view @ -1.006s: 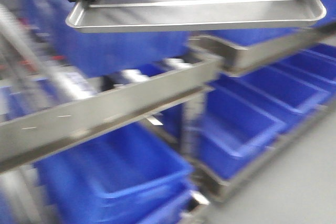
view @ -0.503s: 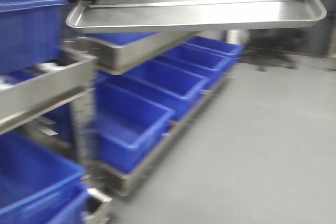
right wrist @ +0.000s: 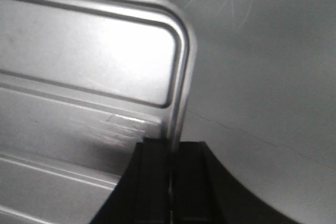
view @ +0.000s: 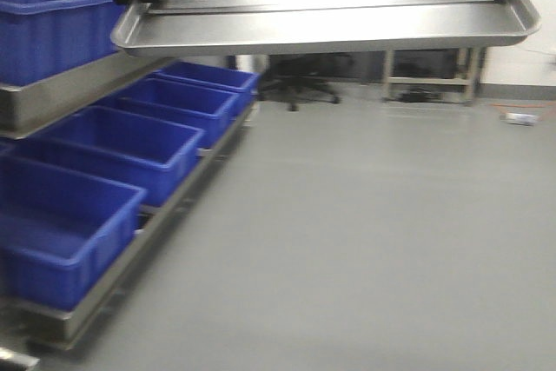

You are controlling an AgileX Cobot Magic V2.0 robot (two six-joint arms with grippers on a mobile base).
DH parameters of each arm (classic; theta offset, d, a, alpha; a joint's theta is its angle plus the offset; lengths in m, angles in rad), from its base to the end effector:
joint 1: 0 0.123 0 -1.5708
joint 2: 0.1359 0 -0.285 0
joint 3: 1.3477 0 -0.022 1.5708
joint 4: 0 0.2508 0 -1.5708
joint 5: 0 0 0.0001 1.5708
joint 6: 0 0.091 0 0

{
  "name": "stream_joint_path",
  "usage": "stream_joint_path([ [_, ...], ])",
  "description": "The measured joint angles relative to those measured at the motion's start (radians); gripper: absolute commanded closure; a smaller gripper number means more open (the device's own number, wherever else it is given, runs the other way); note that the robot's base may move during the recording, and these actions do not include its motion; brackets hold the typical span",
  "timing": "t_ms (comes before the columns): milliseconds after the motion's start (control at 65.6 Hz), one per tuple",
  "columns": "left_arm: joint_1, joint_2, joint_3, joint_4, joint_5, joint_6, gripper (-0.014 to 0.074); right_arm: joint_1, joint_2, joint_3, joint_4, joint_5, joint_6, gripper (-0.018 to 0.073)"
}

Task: Grab silver tray and place in blue box
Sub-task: 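Hold the tray raised in both grippers while the base turns away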

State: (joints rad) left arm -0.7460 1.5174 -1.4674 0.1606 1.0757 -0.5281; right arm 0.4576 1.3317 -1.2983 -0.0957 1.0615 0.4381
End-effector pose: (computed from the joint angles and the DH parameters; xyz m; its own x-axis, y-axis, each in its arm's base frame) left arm 0.2432 -0.2073 0.3609 -0.8376 0.1861 -0.5136 0.2820 0.9526 -0.1146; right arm 0.2441 0.1117 0.3653 -0.8530 0.0036 -0.5219 -0.0809 0.9870 0.1391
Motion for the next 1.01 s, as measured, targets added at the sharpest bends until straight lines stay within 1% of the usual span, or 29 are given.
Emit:
stream_joint_path([
  [686, -0.002, 0.000, 0.000, 0.000, 0.000, -0.002, 0.0701, 0.000, 0.000, 0.000, 0.000, 0.002, 0.000, 0.0502],
  [1006, -0.002, 0.000, 0.000, -0.012, 0.002, -0.002, 0.0701, 0.000, 0.000, 0.000, -0.002, 0.008, 0.000, 0.0502],
])
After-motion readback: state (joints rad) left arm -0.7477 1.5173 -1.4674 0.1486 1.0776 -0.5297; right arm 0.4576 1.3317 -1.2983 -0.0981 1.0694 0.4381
